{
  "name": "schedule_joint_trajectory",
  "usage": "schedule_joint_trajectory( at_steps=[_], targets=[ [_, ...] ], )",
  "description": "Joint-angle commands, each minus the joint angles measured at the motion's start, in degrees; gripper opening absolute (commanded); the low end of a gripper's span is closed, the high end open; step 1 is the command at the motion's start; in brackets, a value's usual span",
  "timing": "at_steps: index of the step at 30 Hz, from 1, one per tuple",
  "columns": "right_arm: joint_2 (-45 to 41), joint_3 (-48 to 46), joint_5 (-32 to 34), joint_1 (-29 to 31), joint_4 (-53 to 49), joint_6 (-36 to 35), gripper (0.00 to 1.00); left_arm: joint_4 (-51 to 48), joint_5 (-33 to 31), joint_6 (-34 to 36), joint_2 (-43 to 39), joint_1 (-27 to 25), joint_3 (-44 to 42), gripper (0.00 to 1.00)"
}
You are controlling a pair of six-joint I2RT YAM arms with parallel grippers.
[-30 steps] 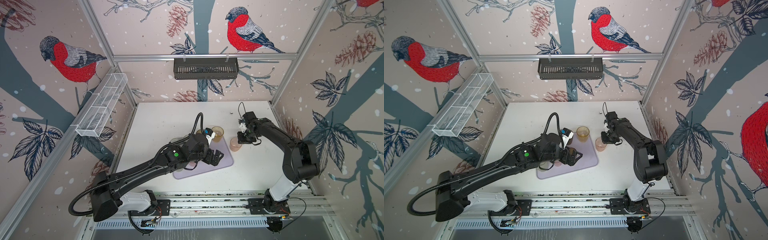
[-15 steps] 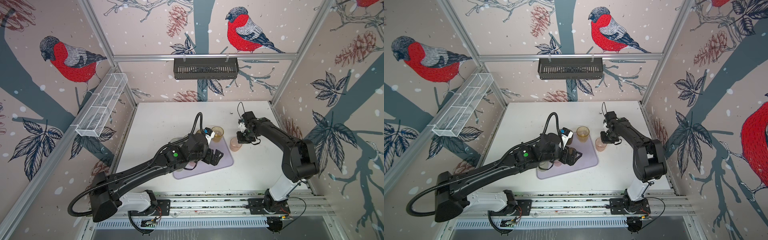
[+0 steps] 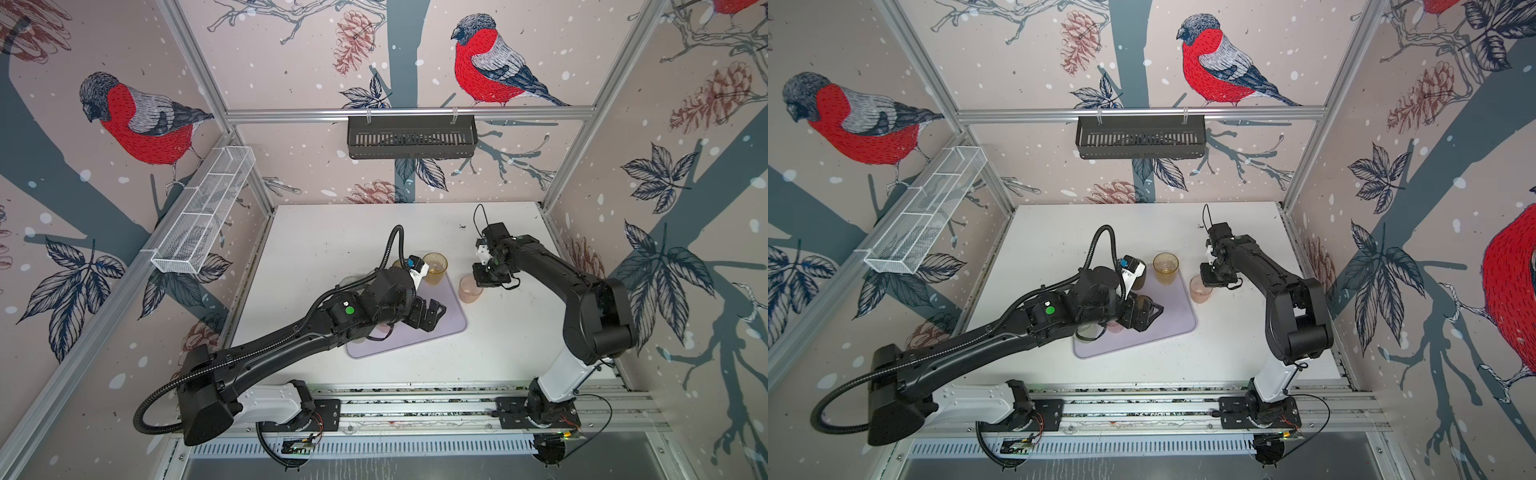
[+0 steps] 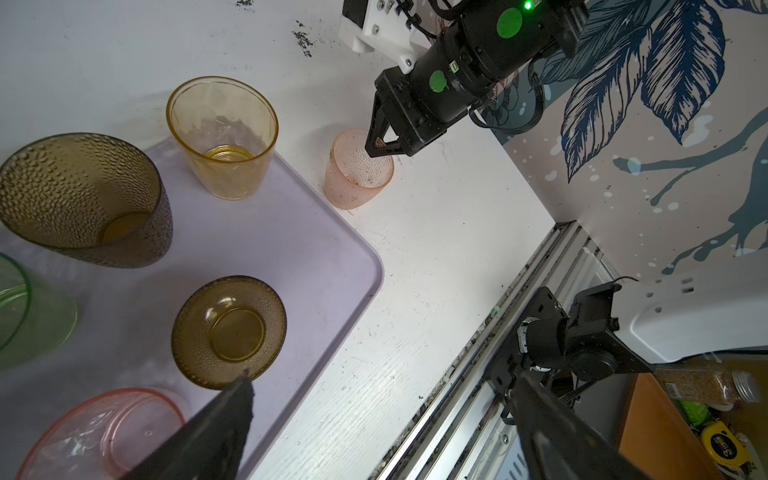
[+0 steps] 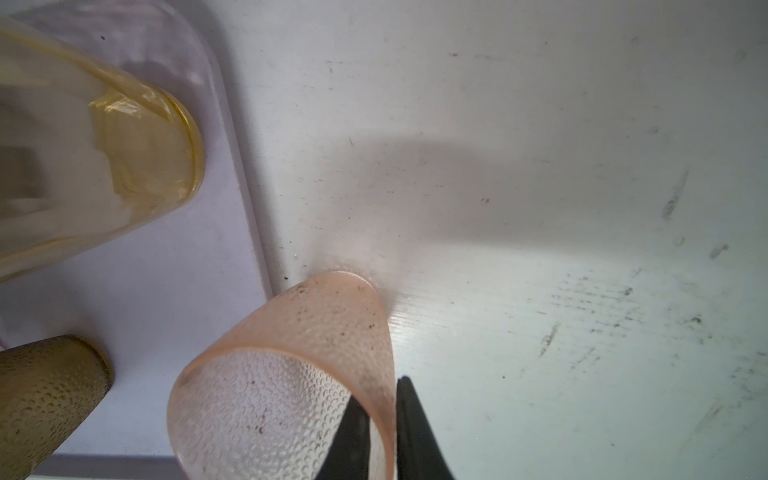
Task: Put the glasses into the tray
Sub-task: 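Lift the peach dotted glass with the right gripper toward the tray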
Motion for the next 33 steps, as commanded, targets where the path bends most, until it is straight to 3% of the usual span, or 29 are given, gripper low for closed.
schedule_joint_trajectory(
  at_steps=[1,33],
  targets=[
    [-0.10,0.17,0.98,0.21,-0.90,-0.64,0.14,1.08,-0.83,-0.43,-0.44,-0.13,-0.39,0.97],
    [-2.75,3.77,4.71,1.91,-5.69,-1.09,0.02,2.40,-1.24,-2.26,-2.99,-0.16,-2.71,0.97]
  ],
)
